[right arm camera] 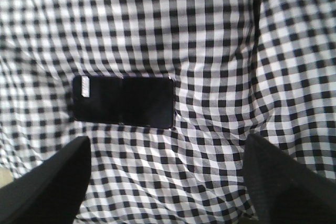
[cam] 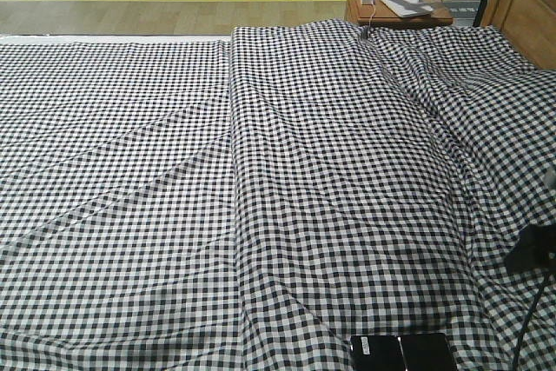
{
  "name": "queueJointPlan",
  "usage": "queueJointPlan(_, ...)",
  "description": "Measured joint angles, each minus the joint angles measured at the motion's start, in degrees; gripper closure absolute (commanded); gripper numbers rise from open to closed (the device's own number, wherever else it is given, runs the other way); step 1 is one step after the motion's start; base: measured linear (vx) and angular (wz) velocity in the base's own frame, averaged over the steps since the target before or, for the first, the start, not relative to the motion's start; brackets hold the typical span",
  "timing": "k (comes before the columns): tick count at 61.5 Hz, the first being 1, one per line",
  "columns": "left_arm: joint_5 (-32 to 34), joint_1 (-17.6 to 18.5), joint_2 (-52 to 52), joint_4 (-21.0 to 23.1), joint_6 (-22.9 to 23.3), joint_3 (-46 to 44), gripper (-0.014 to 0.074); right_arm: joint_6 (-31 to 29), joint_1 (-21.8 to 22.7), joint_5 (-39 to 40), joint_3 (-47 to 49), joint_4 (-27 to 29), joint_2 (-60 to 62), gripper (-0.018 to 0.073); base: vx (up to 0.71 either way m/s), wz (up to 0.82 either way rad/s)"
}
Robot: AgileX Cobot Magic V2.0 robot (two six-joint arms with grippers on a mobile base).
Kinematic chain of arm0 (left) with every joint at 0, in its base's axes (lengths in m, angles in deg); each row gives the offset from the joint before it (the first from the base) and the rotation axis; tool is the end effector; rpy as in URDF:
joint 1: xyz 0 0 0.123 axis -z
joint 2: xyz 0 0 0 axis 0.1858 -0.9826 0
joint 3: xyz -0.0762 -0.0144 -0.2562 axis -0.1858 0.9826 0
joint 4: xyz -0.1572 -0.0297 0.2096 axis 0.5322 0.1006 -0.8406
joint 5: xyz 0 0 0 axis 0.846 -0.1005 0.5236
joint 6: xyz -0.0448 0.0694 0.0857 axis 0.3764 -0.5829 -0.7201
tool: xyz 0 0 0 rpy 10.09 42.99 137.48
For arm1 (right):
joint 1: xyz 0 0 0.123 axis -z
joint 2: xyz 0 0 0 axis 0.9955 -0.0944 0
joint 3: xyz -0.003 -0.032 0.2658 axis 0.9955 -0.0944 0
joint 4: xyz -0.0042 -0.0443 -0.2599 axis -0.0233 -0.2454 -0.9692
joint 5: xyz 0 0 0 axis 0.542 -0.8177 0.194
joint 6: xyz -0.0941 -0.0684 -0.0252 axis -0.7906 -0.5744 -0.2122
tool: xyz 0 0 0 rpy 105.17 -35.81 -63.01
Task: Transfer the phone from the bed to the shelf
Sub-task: 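Close the right gripper on the black phone's edge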
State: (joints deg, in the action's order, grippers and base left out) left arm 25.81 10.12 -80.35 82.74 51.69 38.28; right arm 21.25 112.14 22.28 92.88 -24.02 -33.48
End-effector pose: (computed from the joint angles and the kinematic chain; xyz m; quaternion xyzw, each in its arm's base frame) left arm 0.1116 -0.0031 0.1726 0.0119 0.7746 -0.0070 0.6323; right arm 0.3071 -0.1149 0.0799 0.0328 0.9844 0.1463 0.0920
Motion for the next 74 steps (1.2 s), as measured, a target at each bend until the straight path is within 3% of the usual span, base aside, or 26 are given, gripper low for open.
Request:
queueJointPlan(16,0.00,0.00,0.00,0.00,0.00,0.00,0.0596,-6.95,0.00,2.51,0.26,2.41,-12.03,0.0005,0.00,0.00)
queueJointPlan(35,0.00,0.00,0.00,0.00,0.00,0.00,0.0596,-19.51,0.00,2.92,1.83,11.66,-24.11,0.0005,0.00,0.00)
queueJointPlan(74,0.00,0.00,0.00,0.00,0.00,0.00,0.0596,-23.50,0.00,-3.74,11.88,17.88,-39.65,0.0005,0.00,0.00)
